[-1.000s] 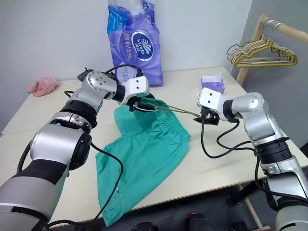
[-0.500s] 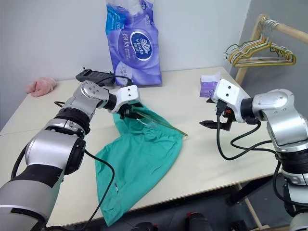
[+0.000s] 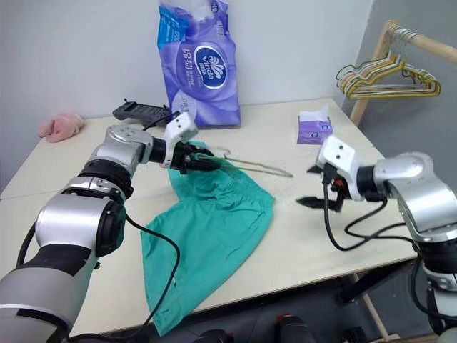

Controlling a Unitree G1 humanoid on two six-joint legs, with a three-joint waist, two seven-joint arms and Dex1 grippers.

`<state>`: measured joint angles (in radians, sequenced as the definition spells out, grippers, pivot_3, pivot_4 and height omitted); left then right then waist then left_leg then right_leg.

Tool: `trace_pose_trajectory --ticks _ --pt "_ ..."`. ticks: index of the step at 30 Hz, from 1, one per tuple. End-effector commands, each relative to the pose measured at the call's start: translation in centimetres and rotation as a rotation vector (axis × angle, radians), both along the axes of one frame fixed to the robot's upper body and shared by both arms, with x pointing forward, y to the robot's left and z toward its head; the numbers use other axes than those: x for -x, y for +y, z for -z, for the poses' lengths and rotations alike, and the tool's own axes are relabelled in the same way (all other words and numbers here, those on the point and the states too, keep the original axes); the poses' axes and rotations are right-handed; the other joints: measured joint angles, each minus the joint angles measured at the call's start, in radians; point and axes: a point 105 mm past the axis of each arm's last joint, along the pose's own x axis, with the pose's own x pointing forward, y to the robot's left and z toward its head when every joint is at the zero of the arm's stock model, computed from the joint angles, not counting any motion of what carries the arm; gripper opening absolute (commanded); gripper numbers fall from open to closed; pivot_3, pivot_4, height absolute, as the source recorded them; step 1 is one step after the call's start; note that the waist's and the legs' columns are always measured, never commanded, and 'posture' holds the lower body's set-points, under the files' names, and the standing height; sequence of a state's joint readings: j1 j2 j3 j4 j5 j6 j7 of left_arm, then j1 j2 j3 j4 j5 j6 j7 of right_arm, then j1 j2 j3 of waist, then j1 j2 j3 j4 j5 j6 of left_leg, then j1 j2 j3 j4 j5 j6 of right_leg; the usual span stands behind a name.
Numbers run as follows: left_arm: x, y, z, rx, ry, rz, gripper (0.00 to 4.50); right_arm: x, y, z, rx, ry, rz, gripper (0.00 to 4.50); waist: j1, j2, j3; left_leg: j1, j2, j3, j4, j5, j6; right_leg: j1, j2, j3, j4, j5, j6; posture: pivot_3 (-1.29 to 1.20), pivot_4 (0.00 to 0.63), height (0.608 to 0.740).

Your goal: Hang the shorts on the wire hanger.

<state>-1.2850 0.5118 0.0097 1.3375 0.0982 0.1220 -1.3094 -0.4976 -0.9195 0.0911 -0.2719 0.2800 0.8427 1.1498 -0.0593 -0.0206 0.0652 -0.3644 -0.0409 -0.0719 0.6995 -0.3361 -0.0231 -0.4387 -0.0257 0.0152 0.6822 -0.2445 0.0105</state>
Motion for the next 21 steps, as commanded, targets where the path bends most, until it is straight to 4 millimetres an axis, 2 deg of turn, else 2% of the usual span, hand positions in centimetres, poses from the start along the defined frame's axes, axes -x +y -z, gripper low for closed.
trace_pose_trajectory --ticks 1,3,5,10,14,21 --pt "0.4 0.9 -1.4 0.155 0.041 -0.028 2.34 1.1 -0.4 -0.3 -0.02 0.011 -0.014 4.47 -0.007 0.0 0.0 0.0 0.0 0.0 0.0 0.0 0.0 0.0 0.0 0.0 0.0 0.0 0.0 -0.12 0.024 0.74" --pt "1.1 1.5 -1.8 0.274 0.115 -0.027 2.34 1.3 0.1 1.0 -0.056 0.053 -0.011 4.47 -0.014 0.0 0.0 0.001 0.001 0.0 0.0 0.0 0.0 0.0 0.001 0.0 0.001 0.0 0.0 -0.11 0.027 0.74" --pt "1.7 2.3 -2.0 0.344 0.16 -0.032 2.34 0.5 1.2 1.6 -0.115 0.063 -0.001 4.47 -0.025 -0.001 -0.001 0.001 0.001 0.0 0.0 0.0 0.0 0.0 0.001 0.0 0.001 0.0 0.0 -0.11 0.027 0.74" --pt "2.3 3.5 -2.1 0.388 0.19 -0.07 2.34 -1.7 3.7 2.3 -0.198 0.065 0.001 4.47 -0.034 -0.002 -0.002 0.0 0.002 -0.001 -0.001 0.0 0.0 -0.001 0.001 0.0 0.001 0.0 0.0 -0.08 0.022 0.74" --pt "2.6 4.1 -2.1 0.372 0.188 -0.086 2.34 -3.0 5.1 2.0 -0.206 0.039 -0.035 4.47 -0.028 -0.002 -0.002 0.0 0.001 -0.002 -0.001 0.0 -0.001 -0.001 0.0 0.0 0.001 0.0 0.0 -0.03 0.019 0.74" --pt "3.0 4.5 -2.0 0.366 0.183 -0.095 2.34 -3.9 5.5 0.6 -0.145 -0.038 -0.098 4.47 -0.019 -0.003 -0.004 0.0 -0.001 -0.002 0.0 0.0 -0.001 -0.001 -0.002 0.0 0.0 0.0 0.0 -0.02 0.015 0.74"
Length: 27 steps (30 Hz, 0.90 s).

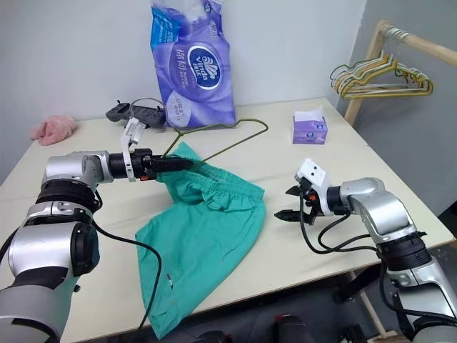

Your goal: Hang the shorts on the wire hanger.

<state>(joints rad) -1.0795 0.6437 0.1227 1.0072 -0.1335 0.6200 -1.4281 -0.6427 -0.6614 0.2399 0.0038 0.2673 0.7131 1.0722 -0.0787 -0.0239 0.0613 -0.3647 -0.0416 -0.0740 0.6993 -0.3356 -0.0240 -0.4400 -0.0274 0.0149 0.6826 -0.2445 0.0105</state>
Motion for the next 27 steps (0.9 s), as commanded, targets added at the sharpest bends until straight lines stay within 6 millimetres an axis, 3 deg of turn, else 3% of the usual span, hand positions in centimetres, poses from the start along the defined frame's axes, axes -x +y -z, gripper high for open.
trace_pose_trajectory --ticks 1,11,18,23,27 --pt "0.1 0.1 -1.5 0.009 -0.057 0.006 2.34 -0.5 0.1 -2.1 0.019 -0.081 -0.037 4.47 0.0 0.0 0.0 0.0 0.0 0.0 0.0 0.0 0.0 0.0 0.0 0.0 0.0 0.0 0.0 -0.02 0.015 0.74" --pt "0.1 -0.2 -0.4 -0.103 -0.118 0.034 2.34 -0.6 -0.8 -5.7 0.098 -0.202 -0.084 4.47 0.0 0.0 0.0 0.0 0.0 0.0 0.0 0.0 0.0 -0.001 0.0 0.0 0.0 0.0 0.0 -0.02 0.013 0.74" --pt "-0.6 -0.8 0.8 -0.278 -0.217 0.072 2.34 -1.4 -1.7 -6.2 0.246 -0.346 -0.1 4.47 0.005 -0.001 -0.001 0.0 0.0 0.001 0.0 0.0 0.0 -0.001 0.0 0.001 0.0 0.0 0.0 -0.04 0.018 0.74" --pt "-0.7 -1.6 1.1 -0.341 -0.26 0.123 2.34 -2.7 -2.1 -5.9 0.488 -0.507 -0.15 4.47 0.004 -0.001 -0.001 0.0 0.0 0.002 0.0 0.0 0.0 -0.001 0.0 0.001 0.0 0.0 0.0 -0.05 0.02 0.74" --pt "-1.1 -2.3 0.8 -0.343 -0.28 0.129 2.34 -3.8 -0.3 -6.9 0.532 -0.59 -0.153 4.47 0.001 -0.001 -0.001 0.0 0.0 0.002 0.0 0.0 0.0 -0.001 0.0 0.001 0.0 0.0 0.0 -0.05 0.022 0.74"
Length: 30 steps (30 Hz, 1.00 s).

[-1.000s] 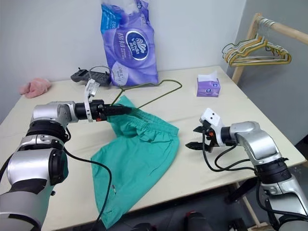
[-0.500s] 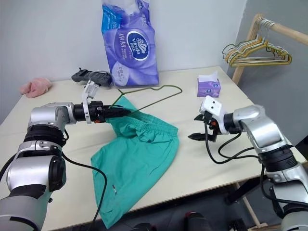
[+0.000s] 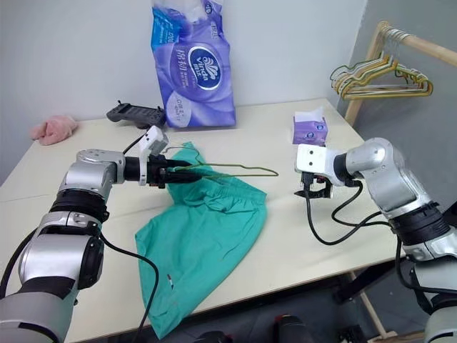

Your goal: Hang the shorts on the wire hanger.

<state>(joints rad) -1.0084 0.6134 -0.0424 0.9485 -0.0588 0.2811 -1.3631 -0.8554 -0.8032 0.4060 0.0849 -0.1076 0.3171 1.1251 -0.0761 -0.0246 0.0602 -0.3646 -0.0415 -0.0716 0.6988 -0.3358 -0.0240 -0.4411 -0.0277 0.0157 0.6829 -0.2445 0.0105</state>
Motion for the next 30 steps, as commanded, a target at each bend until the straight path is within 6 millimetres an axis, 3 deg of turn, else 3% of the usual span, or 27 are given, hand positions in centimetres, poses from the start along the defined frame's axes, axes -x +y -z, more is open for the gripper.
trace_pose_trajectory --ticks 1,9,18,22,25,30 --pt "-0.6 -0.9 -2.0 -0.01 -0.08 0.031 2.34 -0.7 2.4 -2.7 0.001 -0.122 -0.031 4.47 -0.003 0.0 0.0 0.0 0.0 0.0 0.0 0.0 0.0 0.0 0.0 0.0 0.0 0.0 0.0 -0.05 0.022 0.74" --pt "-1.2 -1.2 -1.8 -0.053 -0.12 0.01 2.34 0.3 6.2 -3.2 -0.052 -0.074 -0.056 4.47 -0.004 0.0 0.0 0.0 0.0 -0.001 0.0 0.0 0.0 0.0 0.0 0.0 0.0 0.0 0.0 -0.04 0.027 0.74" --pt "-1.7 -2.0 -1.9 -0.07 -0.156 0.019 2.34 -0.6 8.1 -3.0 -0.027 -0.078 -0.047 4.47 -0.006 0.0 0.0 0.0 0.0 -0.001 0.0 0.0 0.0 0.0 0.0 -0.001 0.0 0.0 0.0 -0.05 0.03 0.74" --pt "-1.7 -2.5 -2.1 -0.062 -0.162 0.03 2.34 -1.8 8.6 -1.2 0.003 -0.065 -0.028 4.47 -0.007 0.0 0.0 0.0 0.0 -0.001 0.0 0.0 0.0 0.0 0.0 -0.001 0.0 0.0 0.0 -0.05 0.025 0.74" --pt "-1.8 -2.6 -2.2 -0.058 -0.165 0.031 2.34 -3.1 7.9 1.0 0.049 -0.056 0.004 4.47 -0.008 0.0 0.0 0.0 0.0 -0.001 0.0 0.0 0.0 0.0 0.0 -0.001 0.0 0.0 0.0 -0.05 0.027 0.74" --pt "-1.7 -2.4 -2.2 -0.053 -0.163 0.032 2.34 -3.9 6.6 2.9 0.086 -0.038 0.031 4.3 -0.01 0.0 0.0 0.0 0.0 -0.001 0.0 0.0 0.0 -0.001 0.0 0.0 0.0 0.0 0.0 -0.04 0.027 0.74"
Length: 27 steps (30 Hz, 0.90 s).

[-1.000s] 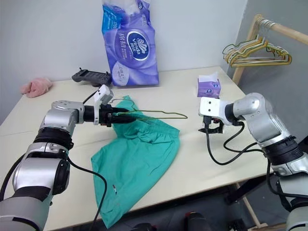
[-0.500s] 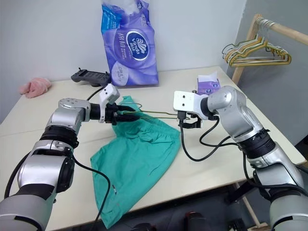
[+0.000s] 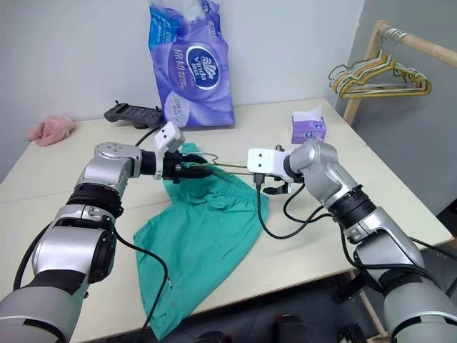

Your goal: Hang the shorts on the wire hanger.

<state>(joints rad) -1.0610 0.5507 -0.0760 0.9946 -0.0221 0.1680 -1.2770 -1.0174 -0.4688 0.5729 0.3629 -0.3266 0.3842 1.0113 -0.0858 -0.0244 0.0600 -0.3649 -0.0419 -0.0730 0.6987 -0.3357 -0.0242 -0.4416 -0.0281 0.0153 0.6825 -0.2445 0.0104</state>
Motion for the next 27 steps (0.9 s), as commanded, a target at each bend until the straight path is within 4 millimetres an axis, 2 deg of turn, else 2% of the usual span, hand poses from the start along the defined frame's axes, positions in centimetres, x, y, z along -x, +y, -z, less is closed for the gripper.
trace_pose_trajectory --ticks 1,6,13,24,27 --pt "-0.2 0.0 -1.7 0.008 -0.054 0.011 2.34 -0.7 -0.8 -0.2 0.019 -0.046 0.003 4.1 -0.001 0.0 0.0 0.0 0.0 0.0 0.0 0.0 0.0 0.0 0.0 0.0 0.0 0.0 0.0 -0.04 0.027 0.74" --pt "-0.1 0.1 -1.5 0.006 -0.048 0.011 2.34 -0.7 -0.9 -0.7 0.013 -0.056 -0.007 2.43 -0.003 0.0 0.0 0.0 0.0 0.0 0.0 0.0 0.0 0.0 0.0 0.0 0.0 0.0 0.0 -0.04 0.029 0.74" --pt "-0.2 0.0 -1.5 0.002 -0.049 0.015 2.34 -0.4 0.0 -1.6 -0.015 -0.07 -0.033 0.03 -0.003 0.0 0.0 0.0 0.0 0.0 0.0 0.0 0.0 0.0 0.0 0.0 0.0 0.0 0.0 -0.05 0.025 0.74" --pt "0.0 0.1 -1.7 -0.032 -0.085 0.045 2.34 -0.1 0.9 -2.2 -0.047 -0.076 -0.026 0.03 -0.003 0.0 0.0 0.0 0.0 0.0 0.0 0.0 0.0 0.0 0.0 0.0 0.0 0.0 0.0 -0.05 0.023 0.74" --pt "0.1 0.2 -1.6 -0.047 -0.076 0.06 3.1 -0.1 0.9 -2.3 -0.049 -0.079 -0.024 0.0 -0.003 0.0 0.0 0.0 0.0 0.0 0.0 0.0 0.0 0.0 0.0 0.0 0.0 0.0 0.0 -0.05 0.022 0.74"
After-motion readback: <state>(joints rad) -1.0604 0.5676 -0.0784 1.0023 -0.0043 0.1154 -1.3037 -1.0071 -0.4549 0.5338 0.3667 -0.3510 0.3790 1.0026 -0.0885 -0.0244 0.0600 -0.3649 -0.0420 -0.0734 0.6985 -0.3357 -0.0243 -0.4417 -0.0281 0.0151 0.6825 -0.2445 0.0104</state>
